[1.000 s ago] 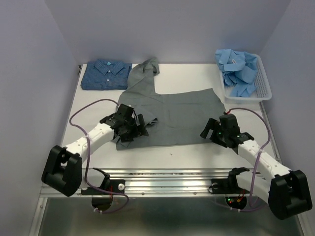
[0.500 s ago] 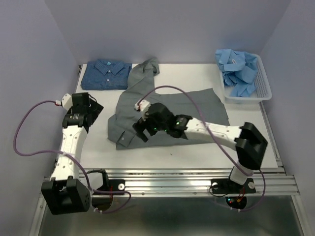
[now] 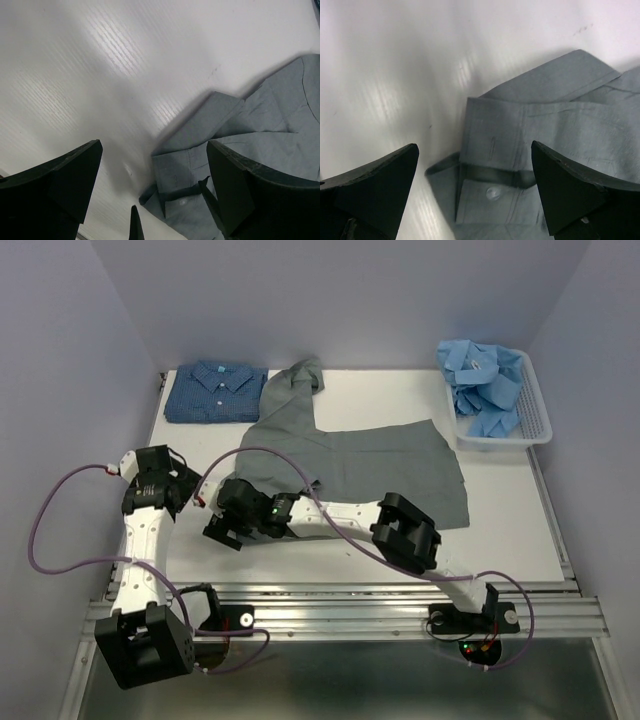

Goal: Fold and stack the long sleeve shirts
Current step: Fold the shirt

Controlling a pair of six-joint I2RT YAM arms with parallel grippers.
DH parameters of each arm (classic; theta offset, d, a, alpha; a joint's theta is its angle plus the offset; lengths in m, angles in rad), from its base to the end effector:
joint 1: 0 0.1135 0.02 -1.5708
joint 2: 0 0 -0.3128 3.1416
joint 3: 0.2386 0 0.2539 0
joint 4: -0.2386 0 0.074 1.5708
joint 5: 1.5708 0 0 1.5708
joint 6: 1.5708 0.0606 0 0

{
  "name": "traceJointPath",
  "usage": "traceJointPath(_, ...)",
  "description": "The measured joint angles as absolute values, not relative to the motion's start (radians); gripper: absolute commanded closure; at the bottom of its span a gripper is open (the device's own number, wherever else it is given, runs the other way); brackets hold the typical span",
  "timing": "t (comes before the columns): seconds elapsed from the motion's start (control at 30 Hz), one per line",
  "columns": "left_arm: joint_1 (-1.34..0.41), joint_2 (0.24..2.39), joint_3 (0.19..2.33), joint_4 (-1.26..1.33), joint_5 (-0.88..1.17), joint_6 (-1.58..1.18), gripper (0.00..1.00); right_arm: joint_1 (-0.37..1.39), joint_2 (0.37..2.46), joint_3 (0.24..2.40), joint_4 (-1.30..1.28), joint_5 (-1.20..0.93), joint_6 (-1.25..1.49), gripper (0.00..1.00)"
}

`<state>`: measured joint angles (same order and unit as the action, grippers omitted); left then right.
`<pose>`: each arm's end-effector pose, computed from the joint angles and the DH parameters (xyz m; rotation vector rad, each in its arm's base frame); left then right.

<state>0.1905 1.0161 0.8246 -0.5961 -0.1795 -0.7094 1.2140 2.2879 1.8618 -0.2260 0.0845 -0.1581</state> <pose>0.1974 0.0491 0.2967 -1.0966 2.0703 -0.0444 0.2080 0.5434 0.2204 -1.3974 1.7815 0.4814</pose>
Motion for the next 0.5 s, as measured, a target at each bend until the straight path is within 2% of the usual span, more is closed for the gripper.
traceJointPath(0.3, 0.228, 1.018, 0.824, -0.569, -0.143, -0.661, 0.01, 1.212, 2.396, 1.951, -0.226, 0.16, -0.157, 0.2)
traceJointPath(0.4, 0.231, 1.018, 0.824, -0.566, -0.128, -0.65, 0.01, 1.212, 2.41, 1.951, -0.231, 0.175, -0.154, 0.5)
traceJointPath(0.43, 0.233, 1.018, 0.824, -0.564, -0.123, -0.645, 0.01, 1.212, 2.412, 1.952, -0.231, 0.181, -0.152, 0.65)
traceJointPath(0.5, 0.239, 1.018, 0.824, -0.564, -0.112, -0.637, 0.01, 1.212, 2.414, 1.953, -0.233, 0.187, -0.149, 0.69)
